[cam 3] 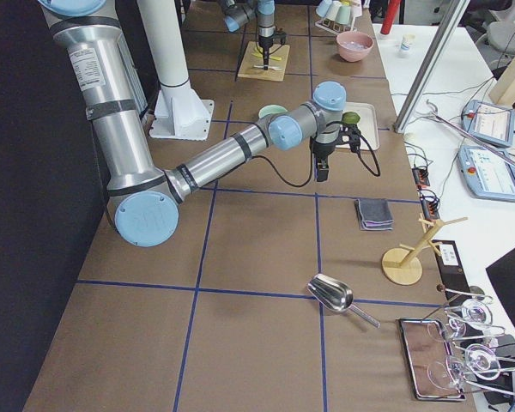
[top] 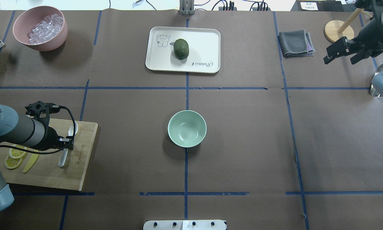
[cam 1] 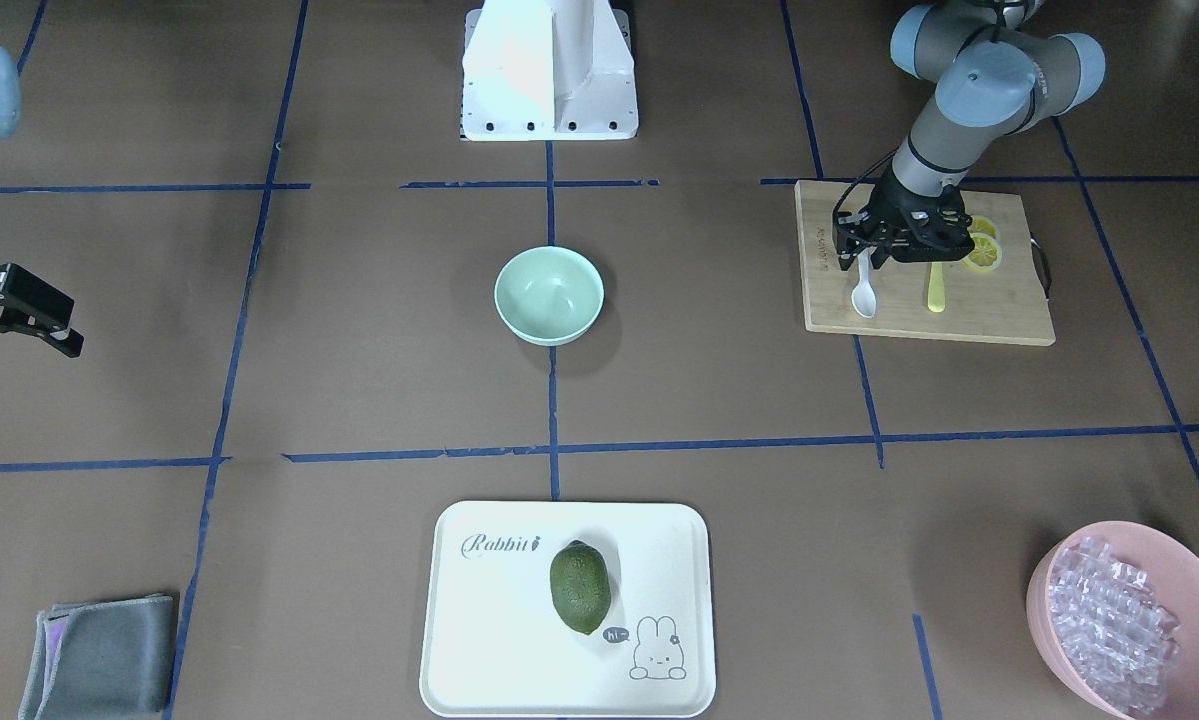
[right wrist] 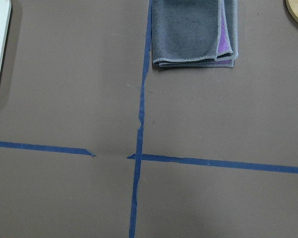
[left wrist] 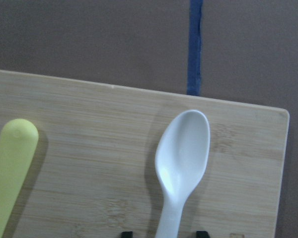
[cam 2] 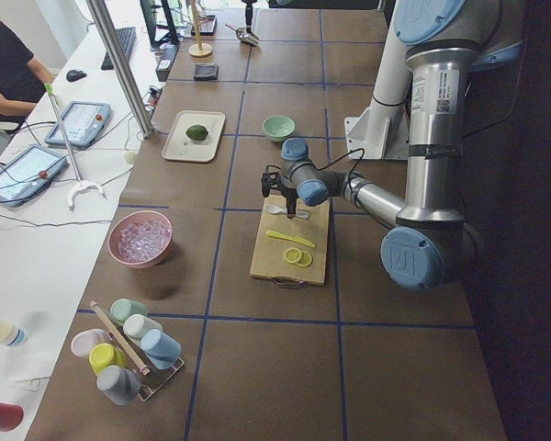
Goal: Place spoon in bowl
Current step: 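Lower the left gripper and grasp the white spoon by its handle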
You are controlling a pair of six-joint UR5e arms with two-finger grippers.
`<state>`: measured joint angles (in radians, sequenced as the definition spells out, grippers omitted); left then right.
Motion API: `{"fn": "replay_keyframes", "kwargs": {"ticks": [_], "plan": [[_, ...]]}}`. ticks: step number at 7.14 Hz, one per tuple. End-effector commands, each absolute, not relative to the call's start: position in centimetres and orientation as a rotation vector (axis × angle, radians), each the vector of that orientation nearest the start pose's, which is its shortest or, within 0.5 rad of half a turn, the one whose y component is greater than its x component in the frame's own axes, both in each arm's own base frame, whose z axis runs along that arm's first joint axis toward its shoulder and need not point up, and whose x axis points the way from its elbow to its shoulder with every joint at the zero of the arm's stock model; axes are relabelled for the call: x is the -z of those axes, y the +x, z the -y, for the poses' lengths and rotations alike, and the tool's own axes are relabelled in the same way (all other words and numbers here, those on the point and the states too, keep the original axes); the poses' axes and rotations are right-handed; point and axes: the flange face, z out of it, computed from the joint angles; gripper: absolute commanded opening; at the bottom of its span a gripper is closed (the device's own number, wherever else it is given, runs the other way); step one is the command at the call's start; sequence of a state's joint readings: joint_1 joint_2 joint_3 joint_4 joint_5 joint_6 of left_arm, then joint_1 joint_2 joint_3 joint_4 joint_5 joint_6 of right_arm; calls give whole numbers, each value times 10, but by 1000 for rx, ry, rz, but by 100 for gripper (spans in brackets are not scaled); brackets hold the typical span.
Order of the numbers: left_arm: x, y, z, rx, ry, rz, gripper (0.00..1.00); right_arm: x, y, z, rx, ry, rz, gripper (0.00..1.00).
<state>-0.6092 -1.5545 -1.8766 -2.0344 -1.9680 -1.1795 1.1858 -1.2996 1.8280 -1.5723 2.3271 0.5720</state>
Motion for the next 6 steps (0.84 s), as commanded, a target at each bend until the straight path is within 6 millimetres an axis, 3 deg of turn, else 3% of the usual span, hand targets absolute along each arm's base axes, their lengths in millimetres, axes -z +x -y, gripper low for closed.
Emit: {"fn": "replay_keyframes", "kwargs": {"ticks": [1, 4, 5, 6], "plan": [[-474, 359, 366, 62, 10, -812, 0, -387, -156, 557, 24, 104, 884, 100], [-457, 354, 374, 66, -22, -836, 0, -387, -156, 557, 24, 104, 884, 100], [-441, 352, 382, 75, -41, -848, 0, -386, -156, 557, 25, 105, 885, 100], [-399, 350, 398, 98, -63, -845, 0, -387, -155, 556, 25, 105, 885, 100]]}}
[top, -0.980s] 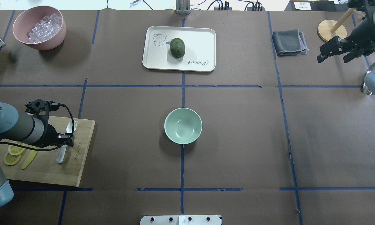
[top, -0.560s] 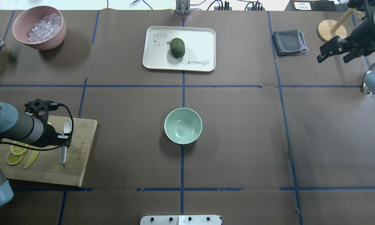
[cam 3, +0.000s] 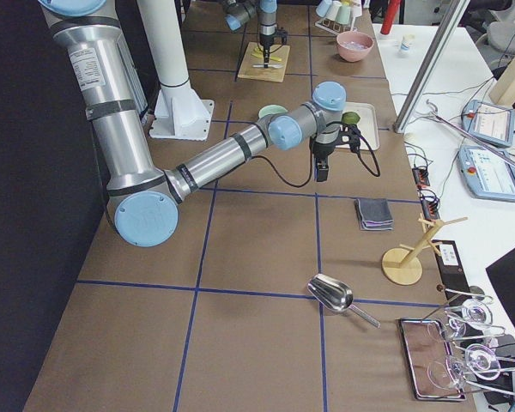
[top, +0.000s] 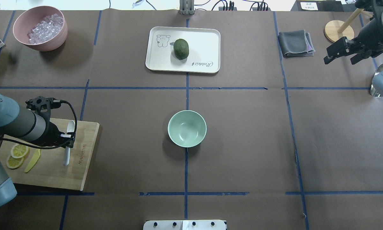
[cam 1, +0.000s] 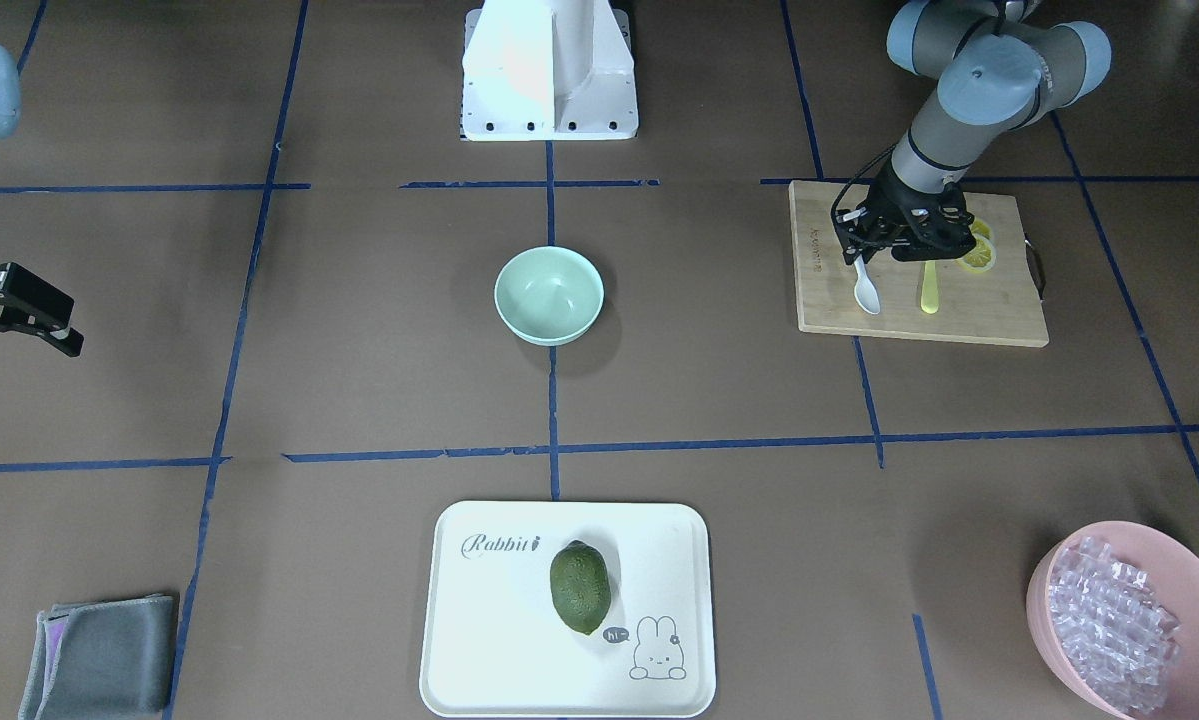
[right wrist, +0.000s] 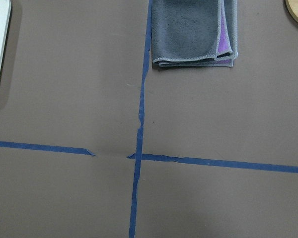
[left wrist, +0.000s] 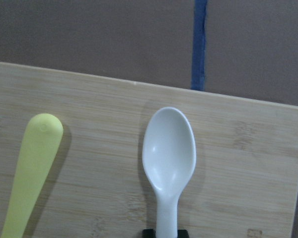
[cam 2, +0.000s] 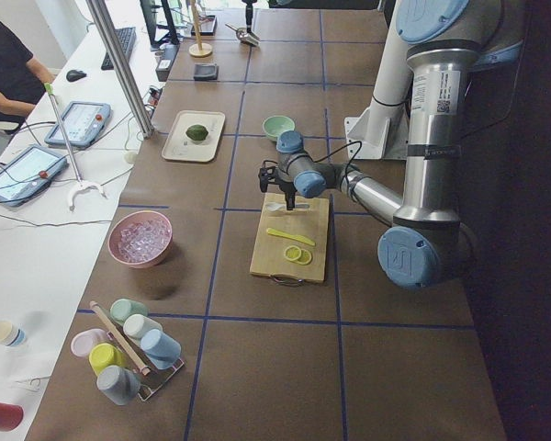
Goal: Place spoon in bowl
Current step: 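Lower the left gripper and grasp the white spoon by its handle, then carry the white spoon with the left gripper over the green bowl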
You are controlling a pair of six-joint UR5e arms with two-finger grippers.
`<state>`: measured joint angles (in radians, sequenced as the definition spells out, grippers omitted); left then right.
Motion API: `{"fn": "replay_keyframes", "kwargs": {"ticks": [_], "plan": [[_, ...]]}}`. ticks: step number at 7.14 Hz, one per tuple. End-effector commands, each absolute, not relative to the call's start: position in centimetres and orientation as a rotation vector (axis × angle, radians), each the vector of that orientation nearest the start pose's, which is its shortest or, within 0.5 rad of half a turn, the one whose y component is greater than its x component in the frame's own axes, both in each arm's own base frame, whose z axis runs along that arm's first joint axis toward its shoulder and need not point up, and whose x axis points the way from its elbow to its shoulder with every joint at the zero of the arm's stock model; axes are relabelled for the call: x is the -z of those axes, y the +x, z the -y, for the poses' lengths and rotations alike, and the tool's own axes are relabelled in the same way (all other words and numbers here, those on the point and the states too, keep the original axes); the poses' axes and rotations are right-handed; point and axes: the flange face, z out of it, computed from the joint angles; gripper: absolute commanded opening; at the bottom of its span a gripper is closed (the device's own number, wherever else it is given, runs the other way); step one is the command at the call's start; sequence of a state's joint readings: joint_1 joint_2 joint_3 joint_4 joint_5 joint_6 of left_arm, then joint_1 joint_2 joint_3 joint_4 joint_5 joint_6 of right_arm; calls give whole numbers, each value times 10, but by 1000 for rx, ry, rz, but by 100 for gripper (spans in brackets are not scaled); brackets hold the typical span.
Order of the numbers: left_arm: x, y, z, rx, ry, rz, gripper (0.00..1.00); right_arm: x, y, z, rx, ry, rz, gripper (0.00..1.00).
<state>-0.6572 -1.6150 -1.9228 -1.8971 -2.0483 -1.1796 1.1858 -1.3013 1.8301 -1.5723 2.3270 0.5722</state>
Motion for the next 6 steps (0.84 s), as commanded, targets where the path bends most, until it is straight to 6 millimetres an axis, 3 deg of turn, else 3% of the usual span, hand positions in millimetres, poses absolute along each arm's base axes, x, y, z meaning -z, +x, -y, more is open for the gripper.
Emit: {"fn": "replay_keyframes", "kwargs": {"ticks": [1, 3, 4, 5, 6], "plan": [[-340, 363, 408, 102, -71, -839, 0, -388, -154, 557, 23, 104, 885, 100], [-219, 393, 424, 99, -77, -848, 0, -399, -145, 554, 16, 99, 877, 100], [-192, 412, 419, 139, -100, -876, 0, -402, -141, 553, 11, 102, 877, 100], [-157, 462, 416, 161, -139, -892, 0, -403, -141, 553, 11, 101, 876, 100], [-138, 500, 419, 171, -162, -902, 0, -403, -141, 553, 11, 101, 876, 100]]}}
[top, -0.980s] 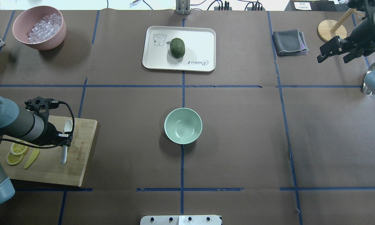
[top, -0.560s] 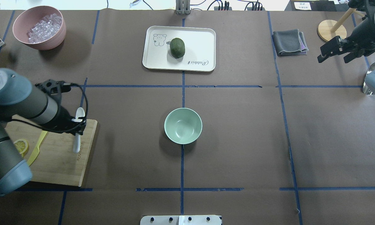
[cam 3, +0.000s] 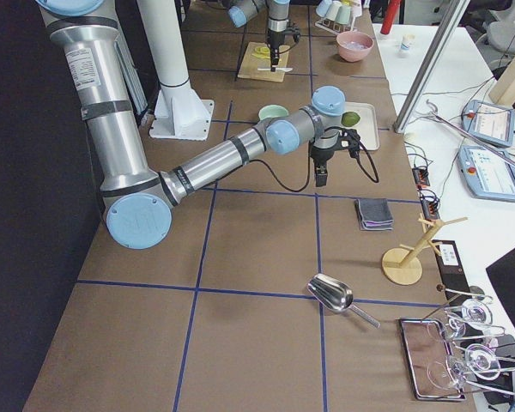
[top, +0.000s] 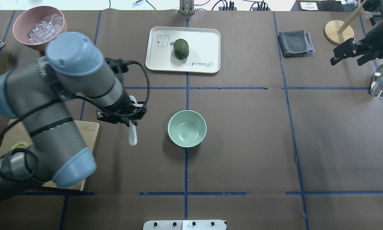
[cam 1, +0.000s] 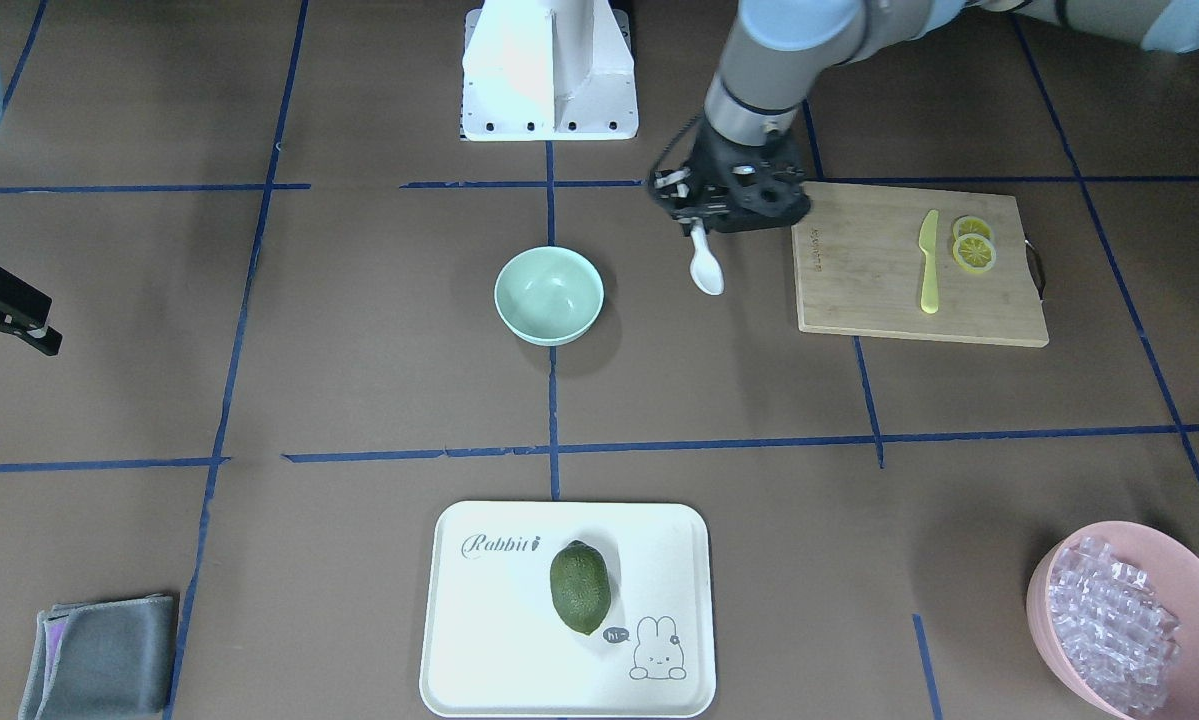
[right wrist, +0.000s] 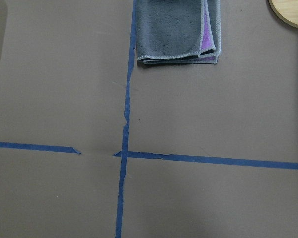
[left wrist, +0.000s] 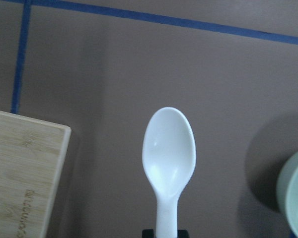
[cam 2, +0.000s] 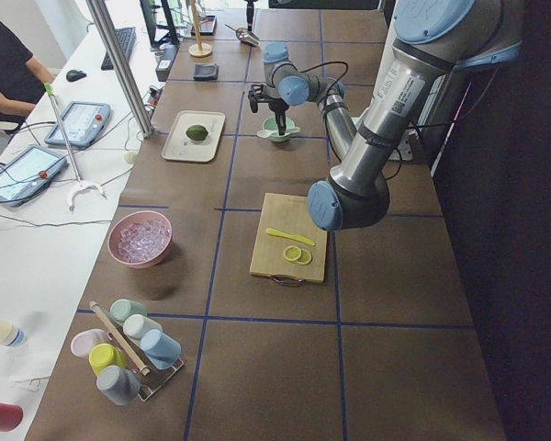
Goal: Place spoon in bowl
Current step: 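Carry the white spoon with the left gripper over the green bowl, then lower the spoon into the bowl and open the left gripper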
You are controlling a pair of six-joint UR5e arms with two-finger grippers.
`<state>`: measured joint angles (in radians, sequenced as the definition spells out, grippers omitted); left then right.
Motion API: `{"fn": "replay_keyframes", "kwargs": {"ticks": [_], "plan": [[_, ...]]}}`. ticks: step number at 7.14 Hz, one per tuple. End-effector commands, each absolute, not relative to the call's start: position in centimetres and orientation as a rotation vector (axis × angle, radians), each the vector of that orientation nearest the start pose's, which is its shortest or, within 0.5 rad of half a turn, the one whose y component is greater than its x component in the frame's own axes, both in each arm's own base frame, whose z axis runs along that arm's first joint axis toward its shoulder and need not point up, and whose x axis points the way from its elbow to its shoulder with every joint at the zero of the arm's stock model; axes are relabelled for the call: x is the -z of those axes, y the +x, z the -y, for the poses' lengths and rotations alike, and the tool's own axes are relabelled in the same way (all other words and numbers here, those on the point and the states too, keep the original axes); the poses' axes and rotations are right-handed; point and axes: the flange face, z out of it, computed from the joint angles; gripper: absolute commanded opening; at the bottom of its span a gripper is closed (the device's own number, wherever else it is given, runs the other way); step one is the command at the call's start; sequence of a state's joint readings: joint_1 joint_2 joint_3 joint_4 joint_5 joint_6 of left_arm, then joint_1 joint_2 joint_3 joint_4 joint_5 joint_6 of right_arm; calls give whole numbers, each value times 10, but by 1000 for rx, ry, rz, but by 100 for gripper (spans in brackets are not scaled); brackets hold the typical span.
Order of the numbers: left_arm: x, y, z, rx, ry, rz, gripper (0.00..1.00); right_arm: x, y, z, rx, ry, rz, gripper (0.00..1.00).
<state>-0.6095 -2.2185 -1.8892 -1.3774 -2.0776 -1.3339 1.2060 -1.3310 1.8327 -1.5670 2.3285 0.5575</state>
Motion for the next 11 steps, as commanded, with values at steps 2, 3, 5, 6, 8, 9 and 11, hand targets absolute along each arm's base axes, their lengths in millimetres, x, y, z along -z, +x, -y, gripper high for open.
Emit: {"fn": "replay_keyframes", "kwargs": {"ticks": [2, 3, 5, 6, 8, 9, 11], "plan": [[-131, 567, 429, 178, -129, -941, 0, -402, -141, 552, 8, 101, 877, 100], [-126, 579, 436, 176, -133, -931, 0, -401, -141, 553, 7, 102, 876, 100], [-129, 580, 436, 174, -133, -927, 3, -401, -141, 553, 4, 101, 876, 100], [-129, 578, 435, 174, -133, -928, 4, -400, -141, 554, 4, 103, 875, 100], [-129, 581, 430, 173, -139, -927, 5, -400, -141, 554, 6, 104, 875, 100], [-131, 589, 421, 159, -146, -923, 8, -401, -140, 554, 5, 104, 875, 100], [-133, 595, 413, 148, -156, -917, 15, -402, -139, 555, 1, 102, 873, 100]]}}
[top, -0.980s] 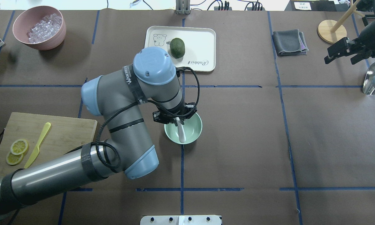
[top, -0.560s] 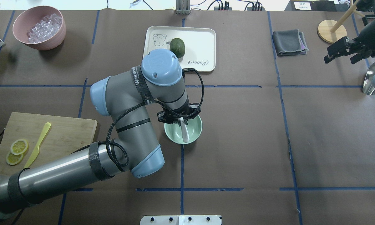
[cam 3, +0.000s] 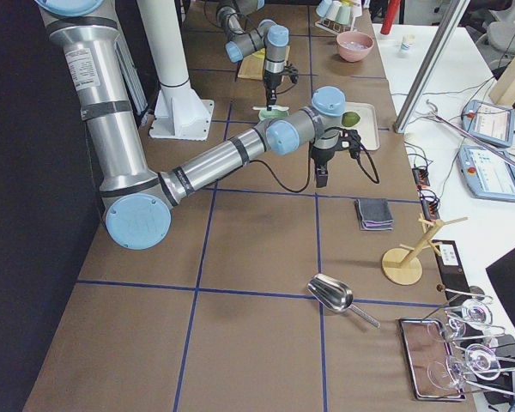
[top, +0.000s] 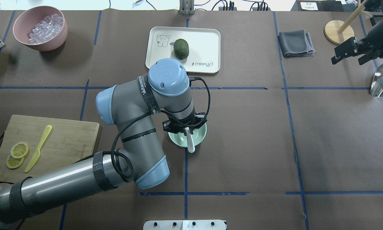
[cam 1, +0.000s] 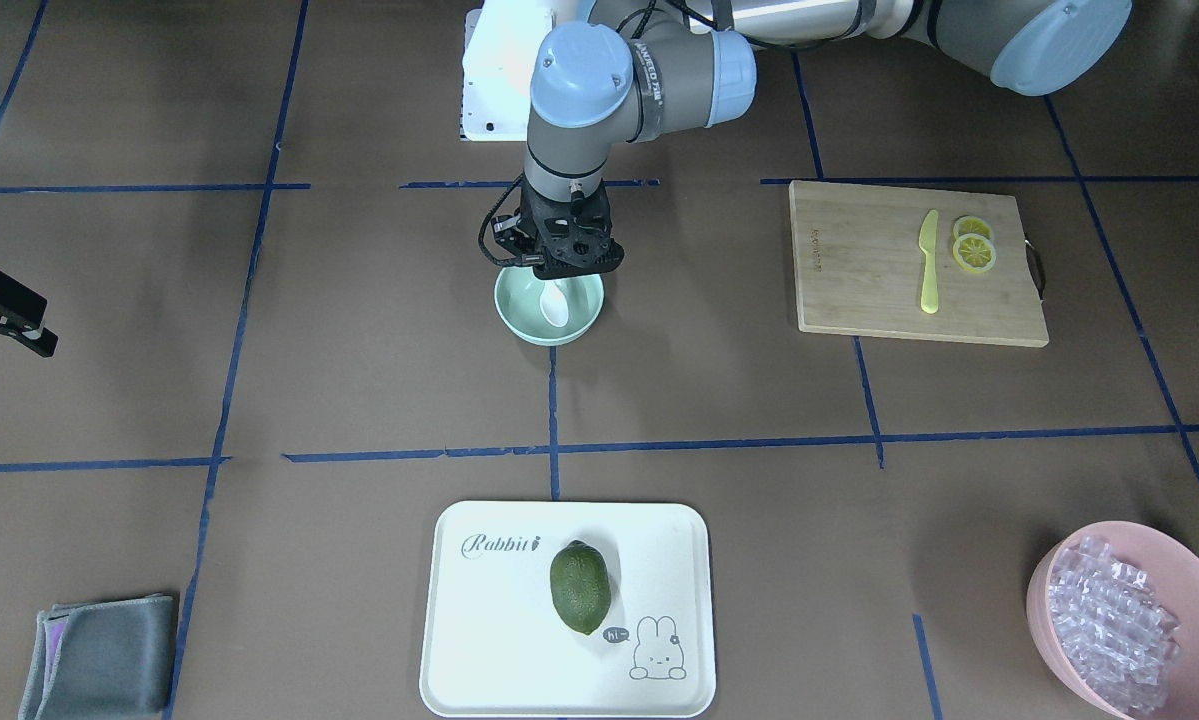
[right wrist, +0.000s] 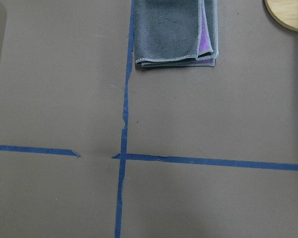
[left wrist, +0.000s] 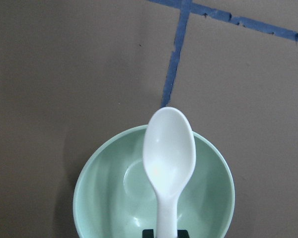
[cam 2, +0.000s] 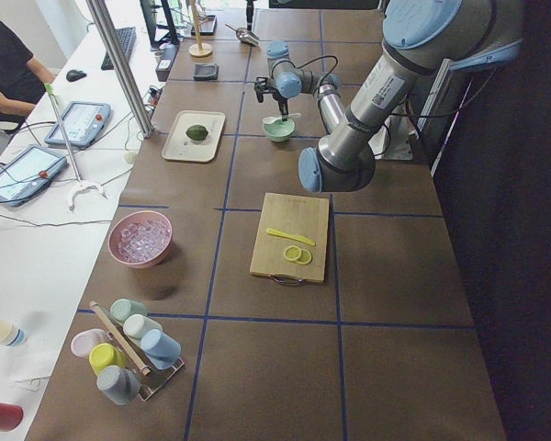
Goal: Place spoon in bowl
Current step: 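Lower the spoon into the bowl and open the left gripper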
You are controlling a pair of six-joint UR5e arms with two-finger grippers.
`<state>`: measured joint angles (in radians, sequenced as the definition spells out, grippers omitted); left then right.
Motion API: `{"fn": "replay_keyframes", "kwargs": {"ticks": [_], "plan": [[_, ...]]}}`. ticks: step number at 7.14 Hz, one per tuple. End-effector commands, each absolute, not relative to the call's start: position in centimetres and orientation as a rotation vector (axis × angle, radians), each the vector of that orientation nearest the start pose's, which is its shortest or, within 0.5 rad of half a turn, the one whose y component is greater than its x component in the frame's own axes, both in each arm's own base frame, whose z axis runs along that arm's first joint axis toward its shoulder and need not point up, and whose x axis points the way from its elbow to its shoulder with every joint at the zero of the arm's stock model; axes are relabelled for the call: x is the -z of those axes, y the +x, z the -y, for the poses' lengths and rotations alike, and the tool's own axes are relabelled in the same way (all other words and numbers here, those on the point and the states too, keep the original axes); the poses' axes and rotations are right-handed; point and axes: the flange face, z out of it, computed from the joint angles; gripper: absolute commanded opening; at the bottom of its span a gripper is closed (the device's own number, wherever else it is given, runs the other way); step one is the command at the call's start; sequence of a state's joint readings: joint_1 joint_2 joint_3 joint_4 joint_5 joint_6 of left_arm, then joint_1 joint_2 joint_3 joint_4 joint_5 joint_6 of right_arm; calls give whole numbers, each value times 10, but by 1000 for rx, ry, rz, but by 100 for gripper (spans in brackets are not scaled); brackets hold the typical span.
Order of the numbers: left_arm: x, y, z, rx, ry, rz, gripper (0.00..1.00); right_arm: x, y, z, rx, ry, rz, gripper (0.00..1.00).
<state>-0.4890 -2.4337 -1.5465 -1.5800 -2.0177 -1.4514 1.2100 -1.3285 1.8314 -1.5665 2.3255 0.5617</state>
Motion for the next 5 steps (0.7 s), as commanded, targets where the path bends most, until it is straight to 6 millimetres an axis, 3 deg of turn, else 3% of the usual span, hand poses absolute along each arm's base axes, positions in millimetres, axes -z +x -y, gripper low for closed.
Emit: {"fn": "replay_keyframes", "kwargs": {"ticks": [1, 3, 5], "plan": [[-132, 595, 413, 147, -157, -919, 38, -402, -137, 556, 0, 104, 873, 100], [-133, 593, 414, 164, -163, -911, 100, -402, -137, 556, 0, 104, 874, 100], [-132, 582, 414, 168, -157, -925, 100, -402, -137, 555, 1, 103, 874, 100]]}}
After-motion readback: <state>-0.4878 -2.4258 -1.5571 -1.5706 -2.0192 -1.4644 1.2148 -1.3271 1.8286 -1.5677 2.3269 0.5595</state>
